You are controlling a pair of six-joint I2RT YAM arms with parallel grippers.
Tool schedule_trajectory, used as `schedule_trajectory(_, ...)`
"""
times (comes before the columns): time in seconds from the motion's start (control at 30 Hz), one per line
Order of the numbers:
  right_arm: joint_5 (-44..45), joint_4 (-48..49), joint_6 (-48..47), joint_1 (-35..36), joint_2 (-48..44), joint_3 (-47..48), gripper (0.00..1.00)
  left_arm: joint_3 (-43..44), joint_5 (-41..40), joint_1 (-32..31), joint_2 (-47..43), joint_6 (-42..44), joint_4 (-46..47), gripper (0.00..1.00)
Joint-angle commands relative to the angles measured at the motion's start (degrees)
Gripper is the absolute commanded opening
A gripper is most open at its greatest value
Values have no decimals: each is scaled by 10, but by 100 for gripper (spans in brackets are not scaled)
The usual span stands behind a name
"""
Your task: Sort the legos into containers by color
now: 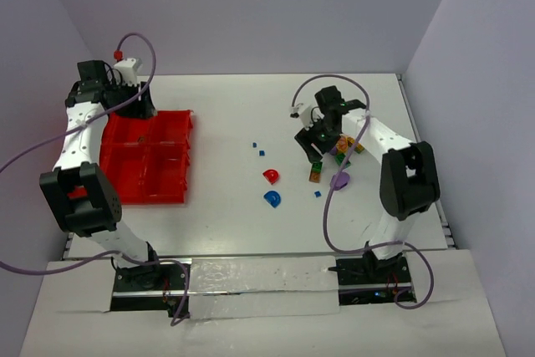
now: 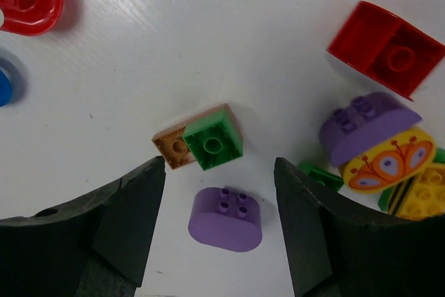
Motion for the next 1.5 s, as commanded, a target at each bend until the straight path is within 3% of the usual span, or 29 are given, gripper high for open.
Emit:
schedule_trajectory(0.0,2,-39,-69,25,38,39,71,18,87,-21,-44,13,-21,67)
schedule_trajectory(0.37,24,-52,-112,50,95,39,70,33,96,-51,-63,-3,-32,69)
schedule_trajectory(0.6,45,-51,-132,50,108,36,63,27,93,-60,-63,-6,-26,68)
schedule_trajectory(0.83,57,-51,-142,49,103,31,46,15,88,-71,-67,-13,-12,67)
schedule_trajectory(0.97,54,-59,-137,49,81,40,23,2,91,-76,-77,-35,10,62)
schedule_trajectory(1.0,51,-60,-120,49,75,48,5,0,93,-77,-78,-44,14,61)
schedule_trajectory(1.03,49,-59,-107,50,71,58,0,-6,105,-77,-81,-64,17,61)
schedule_trajectory(1.2,8,-18,66,52,37,133,0,-54,119,-116,-106,-139,53,59)
schedule_trajectory(1.33,27,79,243,66,1,164,0,-117,93,-202,-149,-212,109,63)
schedule_trajectory(1.47,24,102,356,70,-3,191,0,-152,88,-253,-166,-266,155,65)
